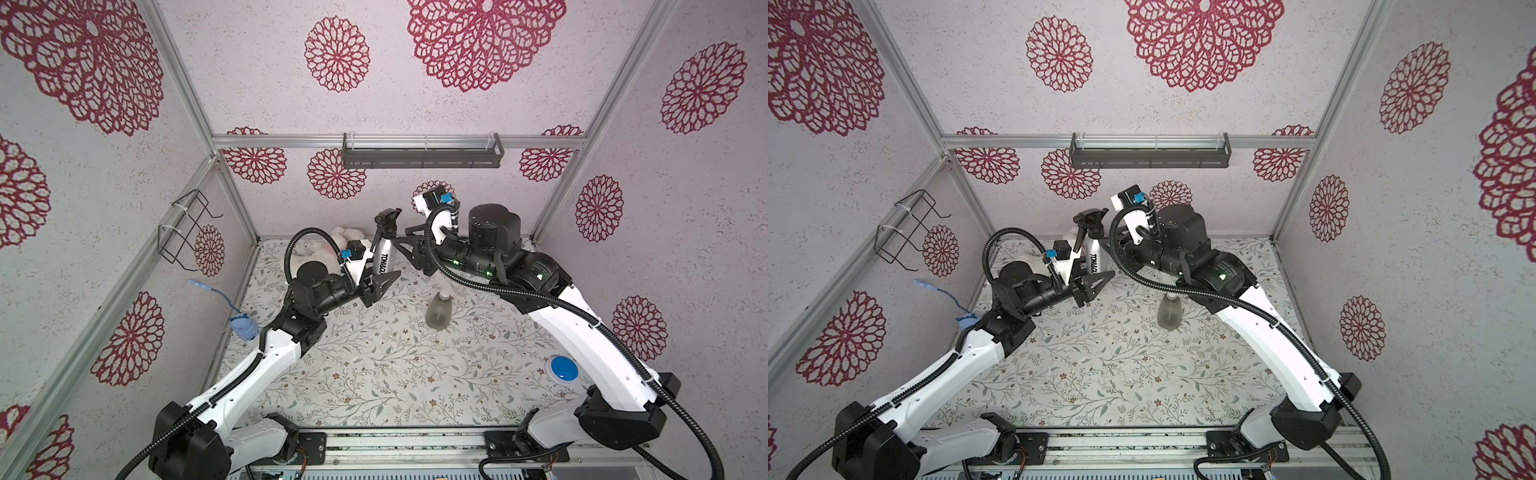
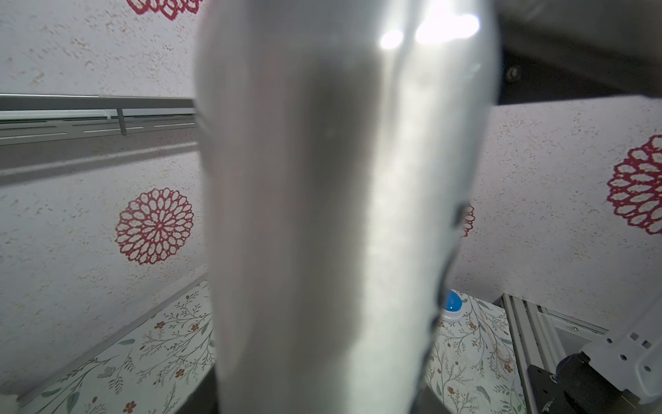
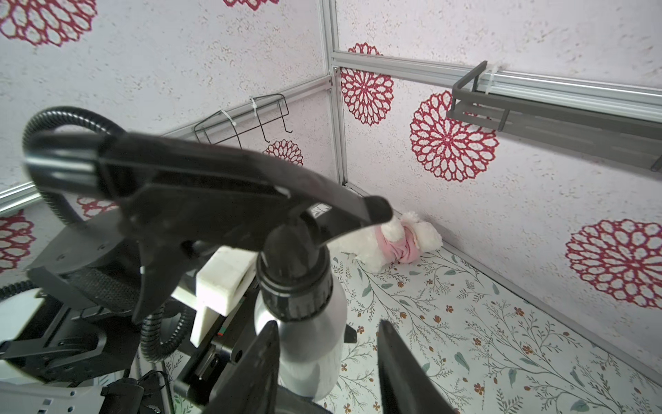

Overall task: Attach spray nozzles to spray bottles
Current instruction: Screw the spray nozzle on the spray bottle.

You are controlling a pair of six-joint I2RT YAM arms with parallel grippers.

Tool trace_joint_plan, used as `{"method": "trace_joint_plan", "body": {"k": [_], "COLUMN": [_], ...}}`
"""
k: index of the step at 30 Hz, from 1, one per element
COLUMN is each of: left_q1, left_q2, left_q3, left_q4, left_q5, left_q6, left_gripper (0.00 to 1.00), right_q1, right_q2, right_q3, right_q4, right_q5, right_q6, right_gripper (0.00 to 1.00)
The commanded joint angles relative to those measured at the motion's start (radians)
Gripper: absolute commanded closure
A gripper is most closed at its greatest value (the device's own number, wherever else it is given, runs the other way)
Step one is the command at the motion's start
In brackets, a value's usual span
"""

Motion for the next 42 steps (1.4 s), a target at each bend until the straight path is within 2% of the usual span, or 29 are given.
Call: {"method": "trace_joint_plan", "body": {"k": [1, 11, 18, 22, 24, 27, 36, 42], "left_q1": [-0.007, -0.011, -0.011, -0.011, -0.012, -0.016, -0.097, -0.135], "left_q2": [-0.015, -0.003, 0.002, 0.005, 0.008, 0.013, 0.046, 0.048], "left_q3": [0.032, 0.045, 0.045, 0.051, 0.059, 0.076, 0.105, 0.089], "left_q4": [0.003, -0.014, -0.02, -0.02, -0.027, -0.05, -0.068, -0.036], "left_q5": [0.022, 0.036, 0.033, 0.007, -0.004, -0.053, -0.284, -0.396], "left_q6": [-0.004, 0.004, 0.01, 0.009, 0.009, 0.013, 0.091, 0.12], "left_gripper": [1.0, 1.0, 1.0, 1.0, 1.0, 1.0, 1.0, 1.0], "right_q1": [-0.015, -0.035, -0.035, -0.034, -0.027, 0.005, 0.175, 0.235], "right_q2": [-0.015, 0.057, 0.062, 0.069, 0.086, 0.108, 0.214, 0.234], "right_q3": [0.041, 0.091, 0.074, 0.062, 0.075, 0.096, 0.175, 0.171], "right_q4": [0.053, 0.09, 0.109, 0.106, 0.065, -0.001, -0.098, -0.052], "right_q5": [-0.086, -0.19, -0.188, -0.142, -0.066, 0.121, 0.686, 0.865], "right_q6": [-0.001, 0.033, 0.047, 0.068, 0.074, 0.065, 0.078, 0.074], "right_gripper": [0.54, 0.59, 0.72, 0.75, 0.78, 0.8, 0.83, 0.85]}}
